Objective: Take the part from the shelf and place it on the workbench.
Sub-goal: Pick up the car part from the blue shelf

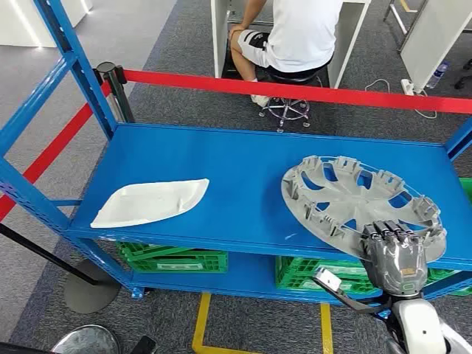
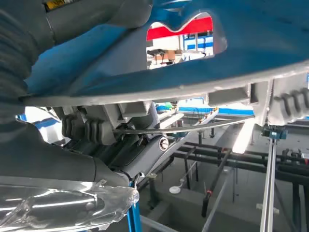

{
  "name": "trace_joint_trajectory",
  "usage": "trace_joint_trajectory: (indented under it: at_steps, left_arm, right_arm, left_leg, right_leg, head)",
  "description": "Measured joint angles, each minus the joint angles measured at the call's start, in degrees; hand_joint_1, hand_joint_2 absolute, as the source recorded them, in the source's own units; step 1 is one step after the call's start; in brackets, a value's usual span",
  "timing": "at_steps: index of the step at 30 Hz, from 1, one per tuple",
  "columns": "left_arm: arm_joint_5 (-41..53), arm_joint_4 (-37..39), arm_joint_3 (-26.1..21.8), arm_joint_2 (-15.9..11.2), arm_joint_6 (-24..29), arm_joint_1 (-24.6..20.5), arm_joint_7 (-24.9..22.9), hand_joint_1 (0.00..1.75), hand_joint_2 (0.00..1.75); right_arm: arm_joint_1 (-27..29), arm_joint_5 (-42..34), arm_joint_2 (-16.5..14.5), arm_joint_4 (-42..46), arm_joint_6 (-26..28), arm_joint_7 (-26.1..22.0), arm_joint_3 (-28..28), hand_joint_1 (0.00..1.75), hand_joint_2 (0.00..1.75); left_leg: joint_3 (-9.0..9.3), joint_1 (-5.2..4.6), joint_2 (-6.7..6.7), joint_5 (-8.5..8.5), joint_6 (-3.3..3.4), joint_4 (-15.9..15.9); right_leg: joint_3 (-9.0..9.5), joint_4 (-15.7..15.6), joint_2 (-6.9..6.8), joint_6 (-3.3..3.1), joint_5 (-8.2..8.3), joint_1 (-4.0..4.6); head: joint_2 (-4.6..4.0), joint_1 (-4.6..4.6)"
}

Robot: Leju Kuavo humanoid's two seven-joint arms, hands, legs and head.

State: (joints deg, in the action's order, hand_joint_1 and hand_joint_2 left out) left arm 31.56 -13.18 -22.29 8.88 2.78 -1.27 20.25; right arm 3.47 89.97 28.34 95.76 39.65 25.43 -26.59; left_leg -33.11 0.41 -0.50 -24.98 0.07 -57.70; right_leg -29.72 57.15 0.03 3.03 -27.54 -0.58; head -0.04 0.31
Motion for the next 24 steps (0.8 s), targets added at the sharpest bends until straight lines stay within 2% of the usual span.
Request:
trace_joint_trajectory:
  at_steps: [2,3,4,6,7,8,9,10,14,19,24]
  left_arm:
    - [0.0,0.0,-0.1,0.0,0.0,0.1,0.0,0.0,0.0]
    - [0.1,0.0,-0.1,0.1,0.0,0.2,0.0,0.0,0.0]
    - [0.1,0.0,-0.2,0.1,0.0,0.3,0.0,0.0,0.0]
    - [0.2,0.1,-0.4,0.2,0.0,0.3,0.1,0.0,0.0]
    - [0.2,0.1,-0.4,0.2,0.0,0.2,0.1,0.0,0.0]
    - [0.2,0.1,-0.5,0.3,0.0,0.2,0.1,0.0,0.0]
    - [0.2,0.2,-0.6,0.3,0.0,0.2,0.1,0.0,0.0]
    - [0.2,0.2,-0.6,0.4,0.0,0.3,0.1,0.0,0.0]
    - [0.3,0.2,-1.1,0.4,0.1,0.3,0.3,0.0,0.0]
    - [0.3,0.2,-1.5,0.4,0.1,0.4,0.8,0.0,0.0]
    - [0.3,0.2,-1.7,0.5,0.2,0.4,0.9,0.0,0.0]
  right_arm:
    - [1.8,0.0,-1.2,1.0,0.0,-3.3,1.5,1.75,1.75]
    - [3.7,0.0,-5.6,2.8,0.0,-12.4,5.5,1.75,1.75]
    - [5.3,0.0,-11.2,4.6,0.0,-23.6,10.1,1.75,1.75]
    - [7.8,0.0,-24.5,8.6,0.0,-49.9,20.7,1.75,1.75]
    - [8.5,0.0,-28.5,10.0,0.0,-57.6,24.0,1.75,1.75]
    - [9.0,0.0,-31.4,11.3,0.0,-62.0,26.5,1.75,1.75]
    - [9.6,0.0,-33.7,12.5,0.0,-63.5,28.6,1.75,1.75]
    - [10.0,0.0,-35.7,13.5,0.0,-62.5,30.0,1.75,1.75]
    - [10.4,0.0,-41.4,17.0,0.0,-53.9,32.7,1.75,1.75]
    - [10.8,0.1,-43.7,20.0,0.0,-51.1,33.7,1.75,1.75]
    - [10.5,0.1,-44.5,22.1,0.0,-51.0,33.8,1.75,1.75]
  left_leg:
    - [-0.05,0.04,-0.12,0.0,0.0,0.0]
    - [-0.15,0.07,-0.18,0.02,-0.04,0.0]
    - [-0.25,0.08,-0.15,0.04,-0.07,0.0]
    - [-0.42,0.03,-0.09,0.13,-0.14,0.0]
    - [-0.43,0.03,-0.16,0.15,-0.15,0.0]
    - [-0.41,0.05,-0.27,0.16,-0.17,0.1]
    - [-0.41,0.08,-0.38,0.15,-0.2,0.1]
    - [-0.42,0.09,-0.42,0.14,-0.23,0.1]
    - [-0.4,0.07,-0.4,0.16,-0.3,0.1]
    - [-0.5,-0.04,-0.28,0.23,-0.3,0.1]
    - [-0.54,-0.04,-0.18,0.28,-0.3,0.1]
  right_leg:
    - [0.07,0.0,-0.1,0.0,-0.04,0.04]
    - [-0.03,0.0,-0.13,-0.04,-0.03,0.09]
    - [-0.2,0.1,-0.04,-0.08,-0.02,0.09]
    - [-0.63,0.3,0.02,-0.16,-0.02,0.04]
    - [-0.77,0.4,-0.09,-0.2,-0.1,0.03]
    - [-0.85,0.4,-0.25,-0.25,-0.2,0.04]
    - [-0.91,0.4,-0.37,-0.31,-0.28,0.07]
    - [-0.91,0.4,-0.41,-0.35,-0.32,0.09]
    - [-0.99,0.4,-0.36,-0.36,-0.3,0.07]
    - [-0.72,0.5,-0.15,-0.27,-0.07,-0.04]
    - [-0.73,0.5,-0.06,-0.24,0.02,-0.05]
  head:
    - [0.0,0.02]
    - [0.0,0.04]
    - [0.0,0.0]
    - [0.0,-0.16]
    - [0.0,-0.23]
    - [0.0,-0.25]
    - [0.0,-0.24]
    - [0.0,-0.23]
    - [0.0,-0.23]
    - [0.0,-0.24]
    - [0.0,-0.25]
